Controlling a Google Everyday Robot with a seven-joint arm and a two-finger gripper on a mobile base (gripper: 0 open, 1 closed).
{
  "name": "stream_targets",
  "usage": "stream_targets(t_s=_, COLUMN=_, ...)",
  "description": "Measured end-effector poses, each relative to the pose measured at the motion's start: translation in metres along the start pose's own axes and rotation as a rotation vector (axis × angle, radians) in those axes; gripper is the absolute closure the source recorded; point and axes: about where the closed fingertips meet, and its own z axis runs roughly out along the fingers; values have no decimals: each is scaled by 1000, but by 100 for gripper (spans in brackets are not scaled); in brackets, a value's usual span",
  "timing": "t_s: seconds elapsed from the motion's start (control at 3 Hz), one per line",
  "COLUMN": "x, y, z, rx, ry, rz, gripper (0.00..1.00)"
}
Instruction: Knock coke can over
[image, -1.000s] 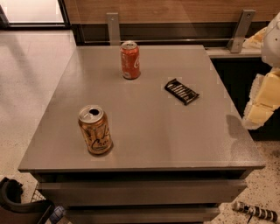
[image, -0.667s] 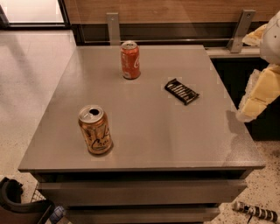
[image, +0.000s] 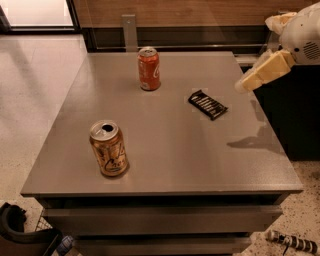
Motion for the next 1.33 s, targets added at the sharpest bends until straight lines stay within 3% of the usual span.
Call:
stream_targets(t_s=0.33, x=-17, y=-7, z=29, rx=-22, ry=-221, rz=142, gripper=0)
stream_targets(t_s=0.67, x=-30, y=-5, z=42, rx=-36, ry=-342, rz=225, gripper=0)
stream_targets(t_s=1.0, x=-30, y=-5, z=42, rx=-36, ry=-342, rz=225, gripper=0)
stream_targets(t_s=1.33, x=-32, y=-5, z=65, rx=-48, ry=-375, rz=231, gripper=0)
